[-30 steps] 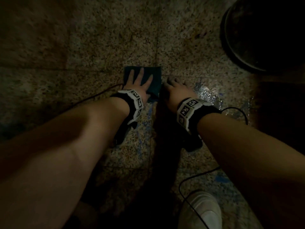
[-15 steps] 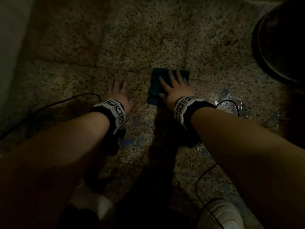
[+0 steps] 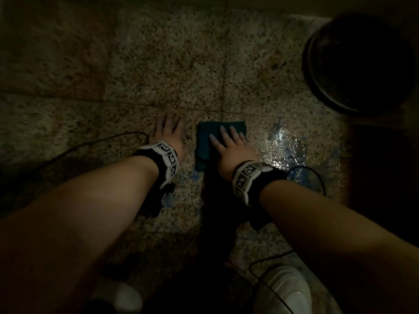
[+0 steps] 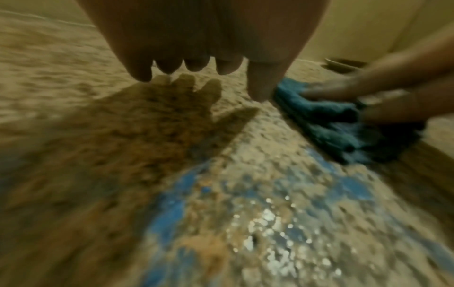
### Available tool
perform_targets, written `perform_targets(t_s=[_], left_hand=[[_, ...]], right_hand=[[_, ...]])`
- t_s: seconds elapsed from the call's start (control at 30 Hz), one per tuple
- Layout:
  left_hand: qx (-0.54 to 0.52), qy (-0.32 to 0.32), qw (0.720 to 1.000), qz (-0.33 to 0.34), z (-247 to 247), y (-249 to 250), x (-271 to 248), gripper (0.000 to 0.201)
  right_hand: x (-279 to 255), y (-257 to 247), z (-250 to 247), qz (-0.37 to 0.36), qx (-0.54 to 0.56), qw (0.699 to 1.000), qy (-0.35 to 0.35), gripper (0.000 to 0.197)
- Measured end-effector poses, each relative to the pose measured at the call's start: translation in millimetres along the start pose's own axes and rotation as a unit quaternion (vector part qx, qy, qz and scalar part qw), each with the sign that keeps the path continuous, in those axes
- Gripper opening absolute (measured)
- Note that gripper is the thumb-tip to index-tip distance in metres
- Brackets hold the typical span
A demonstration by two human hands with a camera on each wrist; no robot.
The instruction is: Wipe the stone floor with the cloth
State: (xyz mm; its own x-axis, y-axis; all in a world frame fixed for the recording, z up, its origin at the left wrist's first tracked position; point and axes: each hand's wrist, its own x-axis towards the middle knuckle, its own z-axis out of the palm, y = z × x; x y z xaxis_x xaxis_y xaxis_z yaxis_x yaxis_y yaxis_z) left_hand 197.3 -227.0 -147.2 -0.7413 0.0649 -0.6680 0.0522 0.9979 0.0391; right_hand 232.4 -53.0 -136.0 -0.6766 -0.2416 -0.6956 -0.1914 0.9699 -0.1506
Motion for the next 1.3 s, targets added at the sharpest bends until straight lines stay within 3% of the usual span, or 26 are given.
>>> perform_targets(t_s=[0.13,0.37,0.63,0.83,1.1,1.3], left_hand=[[0.035,-0.026,0.999,-0.001,0.1,4.8,-0.7,0.098],[0.018,-0.032,0.999,0.009,2.9,0.3,4.5,0.105],[0.035,-0.046,0.998,-0.009,-1.3,2.1,5.1,0.107],[0.1,-0.014,0.994,0.028,-3.1,7.7,0.0,0.103],[0.056,-0.044,0.997,0.013,-4.9,23.5,-2.3,0.107],[0.033,-0.047,0.998,-0.002,-0.3,21.6,2.6,0.11]], right_hand=[[2.8,-5.6,6.3,0.006,0.039,0.999,0.015,0.071],[31.3,1.4,-6.4,0.033,0.002,0.999,0.027,0.067],[39.4,8.0,-23.1,0.04,-0.001,0.999,0.032,0.061],[1.4,33.2,8.6,0.02,-0.014,1.0,0.002,0.065],[-1.9,46.9,8.9,0.028,-0.013,1.0,0.002,0.065],[23.7,48.3,-23.5,0.078,0.038,0.996,0.022,0.065]])
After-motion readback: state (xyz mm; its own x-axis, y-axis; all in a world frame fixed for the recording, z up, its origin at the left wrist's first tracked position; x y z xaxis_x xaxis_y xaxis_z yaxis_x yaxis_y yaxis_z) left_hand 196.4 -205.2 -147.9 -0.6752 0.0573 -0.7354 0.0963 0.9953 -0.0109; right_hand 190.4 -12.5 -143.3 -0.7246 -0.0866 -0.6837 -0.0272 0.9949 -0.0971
